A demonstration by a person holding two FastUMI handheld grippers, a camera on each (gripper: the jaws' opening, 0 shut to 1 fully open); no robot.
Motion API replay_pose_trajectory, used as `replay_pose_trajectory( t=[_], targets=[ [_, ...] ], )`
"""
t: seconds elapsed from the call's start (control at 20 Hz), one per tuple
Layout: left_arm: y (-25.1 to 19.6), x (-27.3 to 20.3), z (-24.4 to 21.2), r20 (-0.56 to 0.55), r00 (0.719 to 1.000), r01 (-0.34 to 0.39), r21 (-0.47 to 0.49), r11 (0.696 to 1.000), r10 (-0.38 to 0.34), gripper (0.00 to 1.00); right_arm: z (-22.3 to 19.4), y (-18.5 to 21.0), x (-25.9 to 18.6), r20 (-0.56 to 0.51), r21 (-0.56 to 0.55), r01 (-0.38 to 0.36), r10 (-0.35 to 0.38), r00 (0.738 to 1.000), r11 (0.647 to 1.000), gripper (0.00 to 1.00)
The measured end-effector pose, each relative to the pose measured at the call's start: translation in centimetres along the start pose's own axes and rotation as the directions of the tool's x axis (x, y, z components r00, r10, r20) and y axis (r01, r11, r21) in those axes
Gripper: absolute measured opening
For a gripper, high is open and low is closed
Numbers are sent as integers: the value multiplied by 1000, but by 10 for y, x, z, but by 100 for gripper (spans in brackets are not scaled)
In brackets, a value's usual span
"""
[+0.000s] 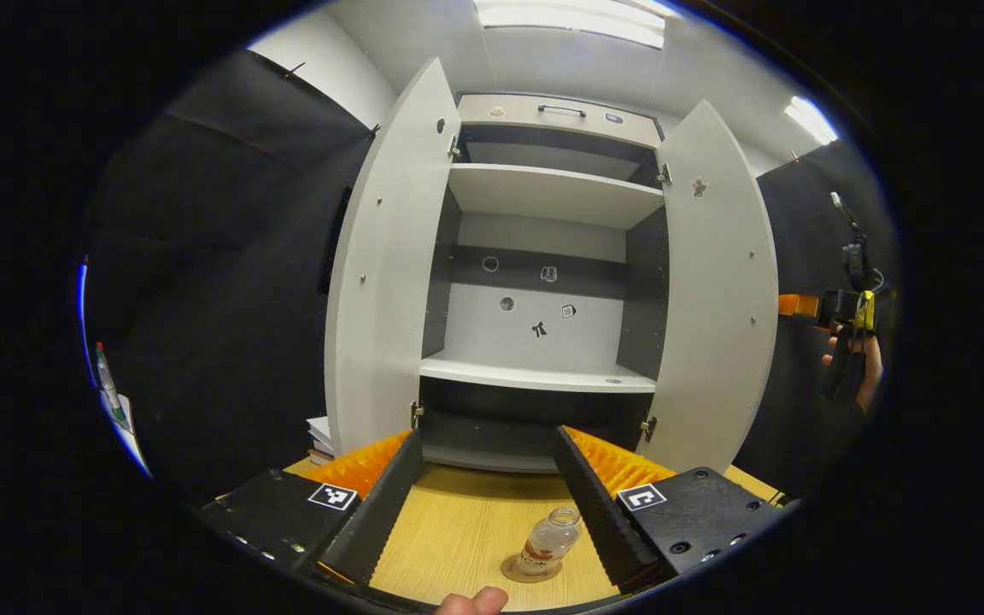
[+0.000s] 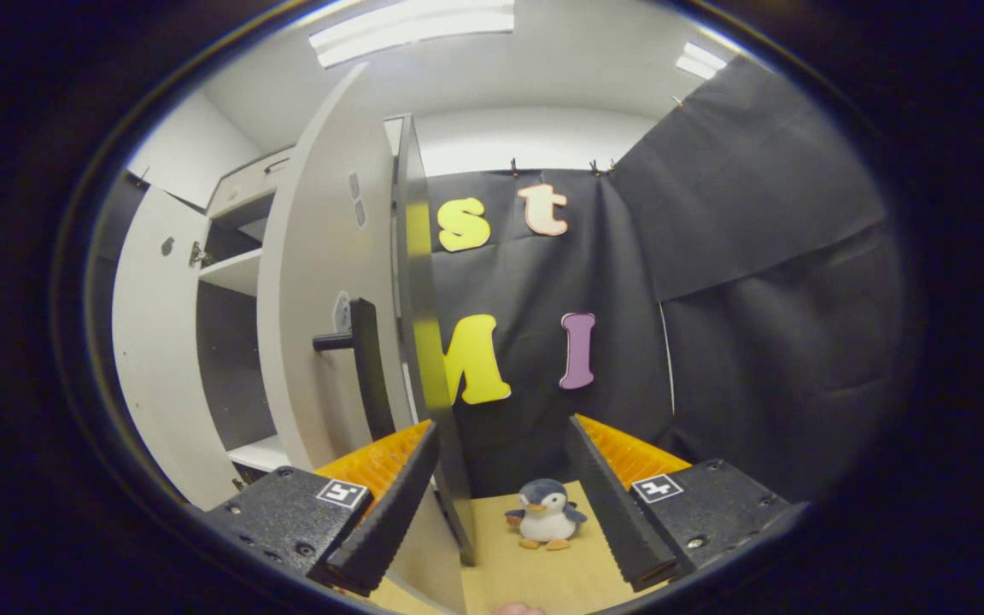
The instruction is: Grasp the bottle in the cabinet with the left hand and place it on the coaster, then close the right door with the right hand and the left door with the left hand.
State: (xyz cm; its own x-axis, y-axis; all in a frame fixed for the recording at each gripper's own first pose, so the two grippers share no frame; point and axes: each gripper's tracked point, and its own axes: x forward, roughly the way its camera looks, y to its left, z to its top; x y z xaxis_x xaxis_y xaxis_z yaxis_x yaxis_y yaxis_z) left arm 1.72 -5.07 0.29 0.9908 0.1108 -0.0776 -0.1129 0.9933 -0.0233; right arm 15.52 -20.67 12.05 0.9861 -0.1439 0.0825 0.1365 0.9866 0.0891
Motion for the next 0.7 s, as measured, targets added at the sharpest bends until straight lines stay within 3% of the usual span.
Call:
replay_pose_trajectory(
  t=[0.2, 0.55, 0.6, 0.65, 0.7],
  targets=[
    [1, -3, 2, 3, 1000, -6, -2, 1000, 6, 95, -2, 41, -11, 4, -80, -86, 86, 996, 993, 97],
    [13, -11, 3, 10, 999, -38, -16, 999, 39, 95, -16, 109, -10, -24, -49, -249, 248, 969, 967, 96],
    [16, -13, 2, 5, 999, -52, -23, 998, 52, 95, -18, 117, -7, -30, -45, -270, 269, 963, 962, 91],
    [19, -14, 2, 0, 998, -63, -31, 998, 63, 95, -18, 126, -4, -32, -35, -295, 294, 955, 955, 97],
    [22, -16, 2, -1, 997, -75, -37, 996, 75, 95, -22, 136, -1, -44, -27, -318, 317, 947, 948, 91]
  ],
)
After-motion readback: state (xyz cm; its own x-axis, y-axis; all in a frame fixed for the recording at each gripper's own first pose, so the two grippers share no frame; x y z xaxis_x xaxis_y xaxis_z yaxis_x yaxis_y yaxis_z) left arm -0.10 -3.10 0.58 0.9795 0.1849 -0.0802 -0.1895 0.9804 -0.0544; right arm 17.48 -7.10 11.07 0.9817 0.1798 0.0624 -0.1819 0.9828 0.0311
